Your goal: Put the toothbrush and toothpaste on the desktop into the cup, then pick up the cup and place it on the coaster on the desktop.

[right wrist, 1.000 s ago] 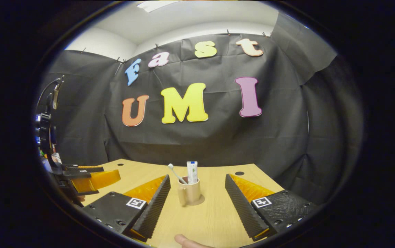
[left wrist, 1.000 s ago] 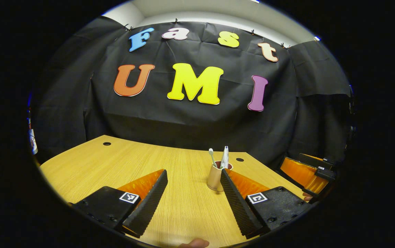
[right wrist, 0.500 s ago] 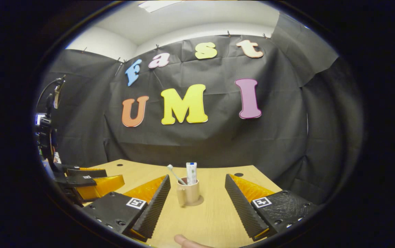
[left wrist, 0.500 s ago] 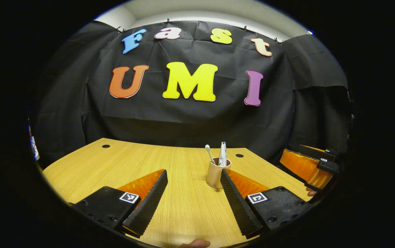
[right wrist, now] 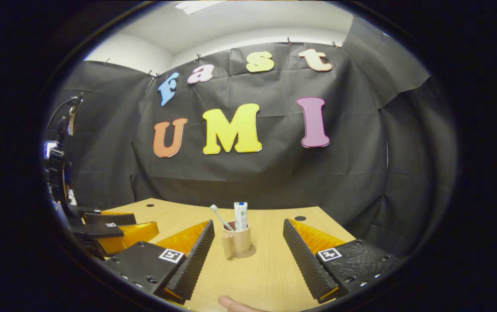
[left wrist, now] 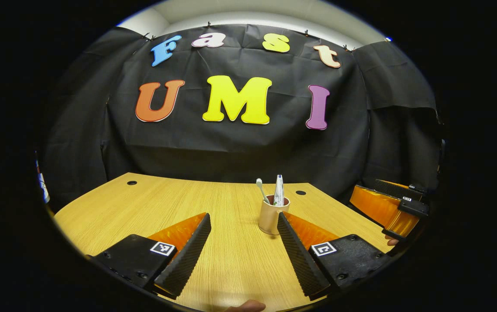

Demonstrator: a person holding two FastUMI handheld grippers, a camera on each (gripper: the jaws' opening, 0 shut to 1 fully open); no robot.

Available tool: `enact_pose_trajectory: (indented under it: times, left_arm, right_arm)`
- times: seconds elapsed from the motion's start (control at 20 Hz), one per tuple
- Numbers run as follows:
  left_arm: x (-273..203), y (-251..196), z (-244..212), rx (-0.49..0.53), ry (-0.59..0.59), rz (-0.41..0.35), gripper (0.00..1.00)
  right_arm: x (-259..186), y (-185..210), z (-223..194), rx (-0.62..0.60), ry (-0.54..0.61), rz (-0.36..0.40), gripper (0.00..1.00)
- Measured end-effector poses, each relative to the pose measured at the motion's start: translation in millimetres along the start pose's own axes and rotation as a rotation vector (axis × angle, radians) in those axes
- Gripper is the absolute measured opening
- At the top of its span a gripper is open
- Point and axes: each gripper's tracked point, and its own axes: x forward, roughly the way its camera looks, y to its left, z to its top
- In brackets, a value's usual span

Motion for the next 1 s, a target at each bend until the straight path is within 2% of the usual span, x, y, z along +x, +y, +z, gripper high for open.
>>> enact_pose_trajectory:
  times: [0.6, 0.7, 0.75, 1.0]
  left_arm:
    - [0.3, -7.4, -1.5, 0.019, -0.001, -0.002, 0.98]
    - [-1.4, -8.8, -2.6, 0.021, -0.001, -0.005, 0.98]
    - [-0.6, -9.2, -2.9, 0.023, -0.001, -0.004, 0.98]
    - [-1.0, -8.3, -2.5, 0.029, -0.009, 0.000, 0.98]
  right_arm:
    - [0.2, -0.8, -2.2, -0.010, 0.000, -0.003, 0.96]
    - [-0.7, -1.3, -1.4, -0.011, -0.002, -0.003, 0.99]
    - [0.4, -0.5, -1.4, -0.013, -0.004, -0.002, 0.96]
    - [0.8, 0.0, -2.8, -0.025, -0.003, -0.001, 0.96]
